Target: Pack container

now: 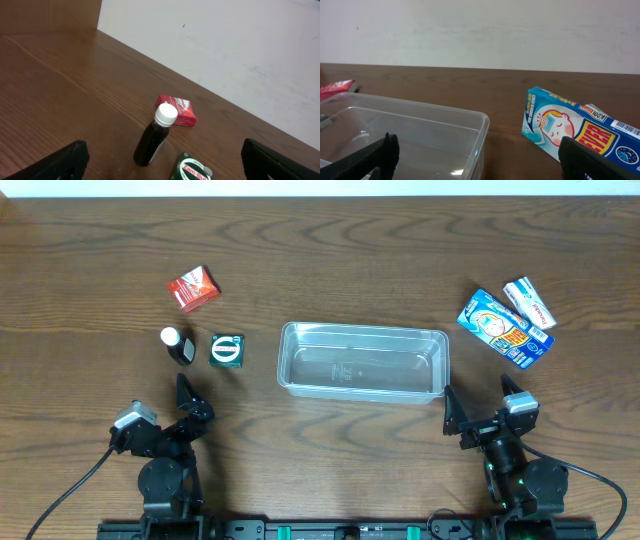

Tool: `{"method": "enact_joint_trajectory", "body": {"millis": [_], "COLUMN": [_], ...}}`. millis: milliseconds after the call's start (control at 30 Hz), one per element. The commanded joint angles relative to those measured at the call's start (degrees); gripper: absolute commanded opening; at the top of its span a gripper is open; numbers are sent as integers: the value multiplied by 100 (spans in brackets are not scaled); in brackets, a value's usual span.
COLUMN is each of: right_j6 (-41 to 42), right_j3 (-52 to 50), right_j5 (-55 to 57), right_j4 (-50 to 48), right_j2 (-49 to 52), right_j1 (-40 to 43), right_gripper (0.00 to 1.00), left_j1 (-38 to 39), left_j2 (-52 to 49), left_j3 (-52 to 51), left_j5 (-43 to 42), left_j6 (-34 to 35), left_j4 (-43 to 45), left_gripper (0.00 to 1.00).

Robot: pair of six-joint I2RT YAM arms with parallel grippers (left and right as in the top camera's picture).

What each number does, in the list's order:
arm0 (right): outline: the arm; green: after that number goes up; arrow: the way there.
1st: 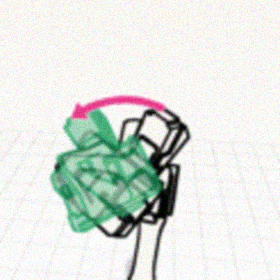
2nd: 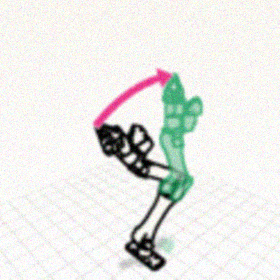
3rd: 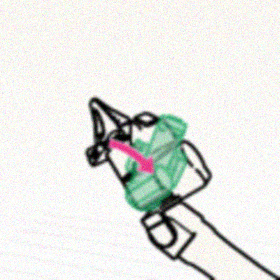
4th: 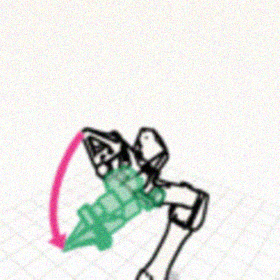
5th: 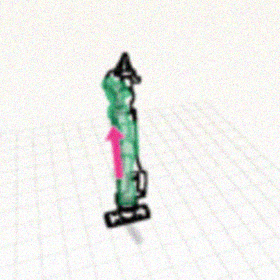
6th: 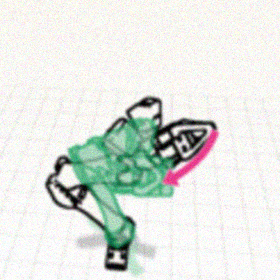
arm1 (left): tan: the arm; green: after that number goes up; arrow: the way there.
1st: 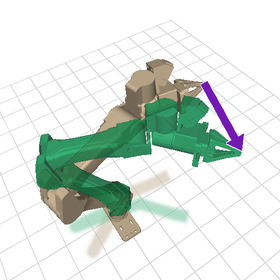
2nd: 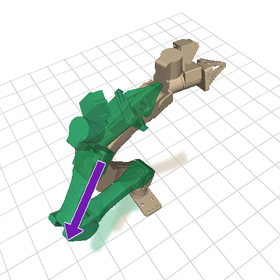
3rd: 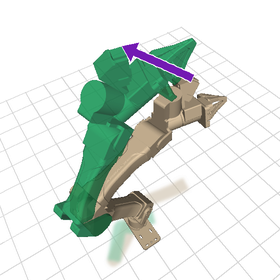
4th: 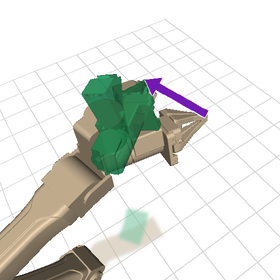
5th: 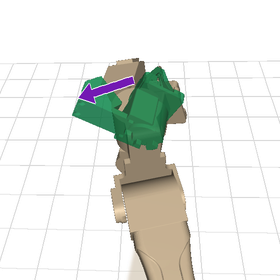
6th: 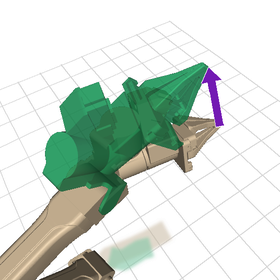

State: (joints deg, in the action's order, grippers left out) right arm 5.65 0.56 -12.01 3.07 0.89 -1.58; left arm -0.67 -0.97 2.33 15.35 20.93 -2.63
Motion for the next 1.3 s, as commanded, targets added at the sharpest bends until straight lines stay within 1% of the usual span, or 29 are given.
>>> {"method": "enact_joint_trajectory", "body": {"millis": [0, 1000, 1100, 1167, 1267], "right_j6": [-15, -7, 85, 144, -225], "right_j3": [-24, -24, -24, -24, 33], "right_j5": [20, 138, 50, -260, -684], "right_j4": [15, 11, 15, -76, -245], "right_j2": [-50, -50, -50, -50, -50], "right_j1": [-63, -63, -63, -63, -63], "right_gripper": [99, 99, 99, 99, 99], "left_j1": [-28, -28, -28, -28, -28], "left_j2": [0, 0, 0, 0, 0], "left_j3": [-173, -173, -173, -173, -173], "left_j5": [20, 17, 20, 20, 17], "left_j6": [-52, -52, -52, -52, -52], "left_j4": [-90, -90, -90, -90, -90], "left_gripper": [98, 98, 98, 98, 98]}}
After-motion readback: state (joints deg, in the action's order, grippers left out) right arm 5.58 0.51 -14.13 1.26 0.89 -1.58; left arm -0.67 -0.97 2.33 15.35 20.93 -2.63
